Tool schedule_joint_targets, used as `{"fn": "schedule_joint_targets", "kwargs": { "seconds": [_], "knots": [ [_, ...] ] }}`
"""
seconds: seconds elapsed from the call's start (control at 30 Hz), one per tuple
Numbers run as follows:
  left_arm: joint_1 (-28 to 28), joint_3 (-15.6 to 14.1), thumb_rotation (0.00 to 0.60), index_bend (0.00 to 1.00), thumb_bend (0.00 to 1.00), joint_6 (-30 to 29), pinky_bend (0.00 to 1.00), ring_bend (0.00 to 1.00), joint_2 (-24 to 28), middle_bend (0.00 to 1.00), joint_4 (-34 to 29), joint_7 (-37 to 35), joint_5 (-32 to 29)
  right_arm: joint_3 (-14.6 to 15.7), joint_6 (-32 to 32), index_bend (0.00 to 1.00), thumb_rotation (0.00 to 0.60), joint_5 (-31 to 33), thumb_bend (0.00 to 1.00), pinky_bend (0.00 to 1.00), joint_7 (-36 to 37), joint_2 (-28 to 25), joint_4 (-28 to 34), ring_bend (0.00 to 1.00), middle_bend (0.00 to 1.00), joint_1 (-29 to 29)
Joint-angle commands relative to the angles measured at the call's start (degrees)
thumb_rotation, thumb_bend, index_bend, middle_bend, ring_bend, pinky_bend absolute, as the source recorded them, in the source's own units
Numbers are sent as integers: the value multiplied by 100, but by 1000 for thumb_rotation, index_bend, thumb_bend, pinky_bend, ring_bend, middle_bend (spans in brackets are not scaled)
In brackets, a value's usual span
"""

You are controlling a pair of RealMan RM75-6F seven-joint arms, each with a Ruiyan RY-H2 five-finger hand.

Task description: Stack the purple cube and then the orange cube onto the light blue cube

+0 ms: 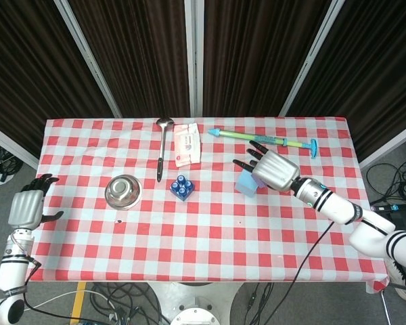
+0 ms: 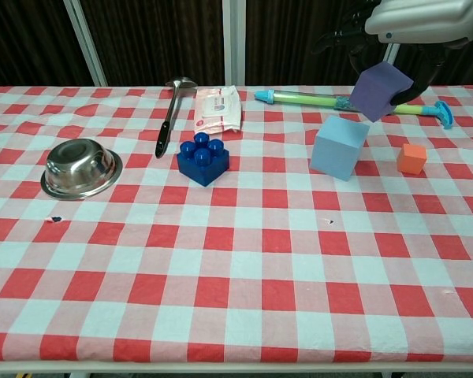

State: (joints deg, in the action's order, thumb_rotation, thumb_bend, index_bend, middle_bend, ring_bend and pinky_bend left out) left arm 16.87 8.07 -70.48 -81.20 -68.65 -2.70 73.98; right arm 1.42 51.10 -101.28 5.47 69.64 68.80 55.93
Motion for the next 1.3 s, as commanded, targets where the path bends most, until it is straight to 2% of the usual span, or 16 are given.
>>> {"fn": "schedule_joint_targets", "kwargs": {
  "seconds": [0.03,0.3,0.5,0.87,1.3],
  "knots": [
    [5,-4,600,287,56,17,309,218,-20,262,33,-19,2,131,71,59,600,-161,94,37,332,277,-452,124,472,78],
    [21,9,600,288,57,41,310,218,-74,262,149,-69,-2,383,144,59,600,-495,93,62,1004,771,-1267,127,472,319],
    [16,30,600,287,57,18,309,217,-88,262,197,-105,-7,516,294,59,600,-692,94,69,1284,918,-1648,133,472,493],
    [23,28,600,287,57,62,309,217,-123,262,265,-123,-20,889,581,61,600,-1111,92,89,1277,891,-1995,132,471,688],
    [39,23,600,287,58,117,309,217,-167,262,337,-99,-36,1000,693,61,600,-1007,89,102,1566,1035,-2273,132,470,675]
  ]
}}
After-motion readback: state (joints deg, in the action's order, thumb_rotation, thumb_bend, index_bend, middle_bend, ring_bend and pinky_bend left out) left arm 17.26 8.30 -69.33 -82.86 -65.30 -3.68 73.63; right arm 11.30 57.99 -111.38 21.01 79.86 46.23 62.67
